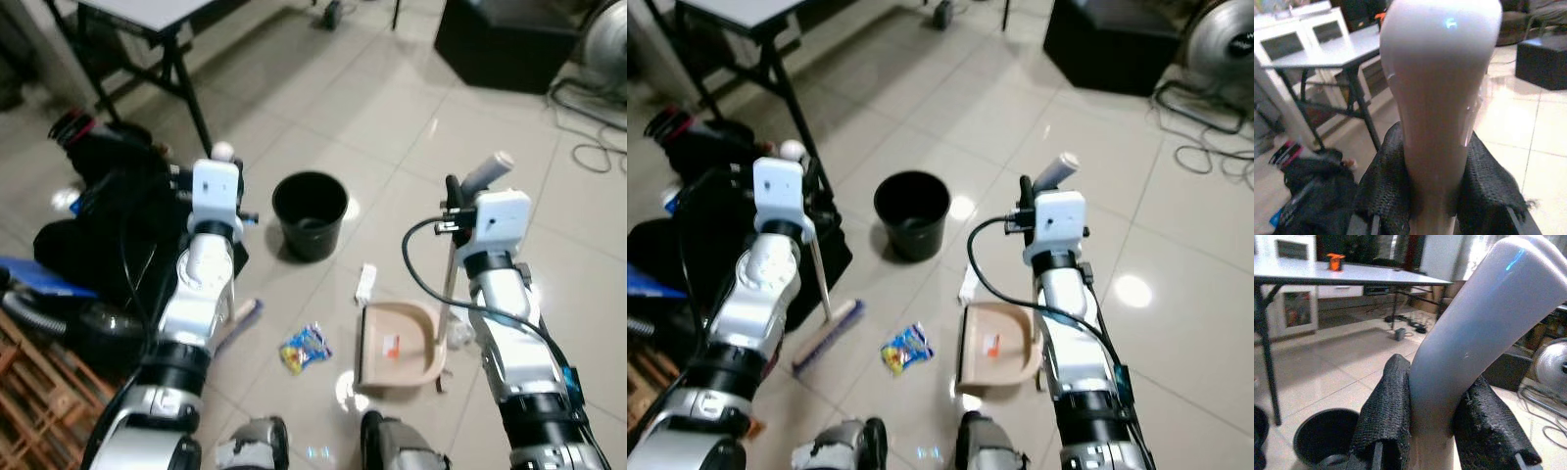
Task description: Sweep floor
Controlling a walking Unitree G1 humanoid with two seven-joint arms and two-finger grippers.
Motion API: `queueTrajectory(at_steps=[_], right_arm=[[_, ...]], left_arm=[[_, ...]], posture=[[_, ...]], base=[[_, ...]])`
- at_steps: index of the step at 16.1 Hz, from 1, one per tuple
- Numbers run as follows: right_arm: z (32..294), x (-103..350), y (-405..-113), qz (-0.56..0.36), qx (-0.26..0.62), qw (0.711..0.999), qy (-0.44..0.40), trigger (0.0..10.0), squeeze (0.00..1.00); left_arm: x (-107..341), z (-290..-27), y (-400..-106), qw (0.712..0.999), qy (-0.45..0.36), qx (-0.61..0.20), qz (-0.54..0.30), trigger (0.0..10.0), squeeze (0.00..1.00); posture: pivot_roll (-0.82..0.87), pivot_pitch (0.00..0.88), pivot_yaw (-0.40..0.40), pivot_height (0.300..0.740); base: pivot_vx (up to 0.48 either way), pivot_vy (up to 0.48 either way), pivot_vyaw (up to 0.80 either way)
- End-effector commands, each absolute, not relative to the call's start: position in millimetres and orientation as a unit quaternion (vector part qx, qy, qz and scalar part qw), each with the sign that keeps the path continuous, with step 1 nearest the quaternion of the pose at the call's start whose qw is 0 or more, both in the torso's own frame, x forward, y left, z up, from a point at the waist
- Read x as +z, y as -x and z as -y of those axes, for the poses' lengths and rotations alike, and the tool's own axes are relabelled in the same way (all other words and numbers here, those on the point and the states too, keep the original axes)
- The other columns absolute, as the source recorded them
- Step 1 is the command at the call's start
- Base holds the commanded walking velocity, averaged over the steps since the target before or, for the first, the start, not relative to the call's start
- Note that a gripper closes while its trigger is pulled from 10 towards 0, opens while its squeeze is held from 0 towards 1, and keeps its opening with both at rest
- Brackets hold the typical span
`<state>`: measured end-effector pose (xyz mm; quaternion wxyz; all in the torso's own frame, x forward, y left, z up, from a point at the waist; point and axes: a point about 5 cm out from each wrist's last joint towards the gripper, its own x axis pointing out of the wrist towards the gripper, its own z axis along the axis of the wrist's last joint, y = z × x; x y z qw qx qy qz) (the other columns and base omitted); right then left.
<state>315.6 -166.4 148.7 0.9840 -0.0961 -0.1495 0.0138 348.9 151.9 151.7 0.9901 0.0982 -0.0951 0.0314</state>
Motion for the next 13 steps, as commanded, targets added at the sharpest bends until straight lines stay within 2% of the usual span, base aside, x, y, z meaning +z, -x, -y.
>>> queueTrajectory(at_steps=[1,4,7,10,13], right_arm=[[161,156,-319,0.173,0.024,0.979,0.103,10.0,0.00],[143,153,-326,0.181,0.053,0.977,0.101,10.0,0.00],[119,145,-333,0.182,0.091,0.966,0.157,10.0,0.00],[107,142,-335,0.189,0.073,0.964,0.169,10.0,0.00],[95,139,-330,0.197,0.048,0.970,0.134,10.0,0.00]], left_arm=[[158,-154,-348,0.985,-0.112,0.043,0.125,10.0,0.00],[157,-158,-348,0.981,-0.119,0.069,0.140,10.0,0.00],[149,-157,-350,0.981,-0.099,0.087,0.145,10.0,0.00],[144,-150,-353,0.983,-0.078,0.090,0.142,10.0,0.00],[141,-142,-353,0.984,-0.064,0.078,0.150,10.0,0.00]], posture=[[0.03,0.305,0.016,0.740],[0.05,0.342,0.005,0.740],[0.05,0.364,0.017,0.740],[0.05,0.369,0.037,0.740],[0.04,0.377,0.046,0.740]], base=[[0.000,0.000,0.00],[0.000,0.000,0.00],[0.000,0.000,0.00],[0.000,0.000,0.00],[0.000,0.000,0.00]])
